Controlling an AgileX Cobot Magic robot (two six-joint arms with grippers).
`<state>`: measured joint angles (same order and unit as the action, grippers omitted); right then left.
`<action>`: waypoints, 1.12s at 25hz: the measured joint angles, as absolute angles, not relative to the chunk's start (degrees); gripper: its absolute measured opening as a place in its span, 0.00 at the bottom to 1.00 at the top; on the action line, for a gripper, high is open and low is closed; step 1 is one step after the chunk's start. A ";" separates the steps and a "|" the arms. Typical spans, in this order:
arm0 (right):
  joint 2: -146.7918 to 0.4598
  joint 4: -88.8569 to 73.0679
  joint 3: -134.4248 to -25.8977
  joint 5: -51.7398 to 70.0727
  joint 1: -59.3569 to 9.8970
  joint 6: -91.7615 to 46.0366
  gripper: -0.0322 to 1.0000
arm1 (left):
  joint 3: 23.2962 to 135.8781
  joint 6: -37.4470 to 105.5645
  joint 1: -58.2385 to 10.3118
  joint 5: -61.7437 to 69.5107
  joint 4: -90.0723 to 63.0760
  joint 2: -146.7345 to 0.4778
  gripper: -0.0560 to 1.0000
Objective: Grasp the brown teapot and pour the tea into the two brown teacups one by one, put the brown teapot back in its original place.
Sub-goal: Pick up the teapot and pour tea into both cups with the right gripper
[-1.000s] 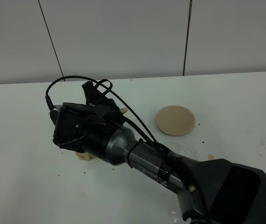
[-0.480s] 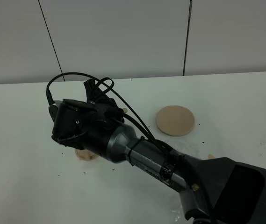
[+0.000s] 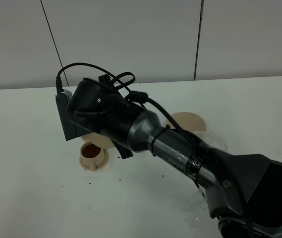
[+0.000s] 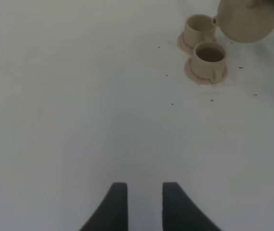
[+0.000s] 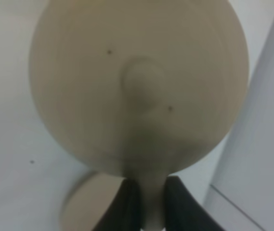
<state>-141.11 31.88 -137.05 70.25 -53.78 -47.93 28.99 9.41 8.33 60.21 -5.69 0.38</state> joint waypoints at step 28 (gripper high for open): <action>-135.84 19.71 -137.05 70.68 -51.76 -31.63 0.12 | 28.99 9.41 8.33 60.21 -5.69 0.38 0.29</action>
<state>-135.84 19.71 -137.05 70.68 -51.76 -31.63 28.99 9.41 8.33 60.21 -5.69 0.38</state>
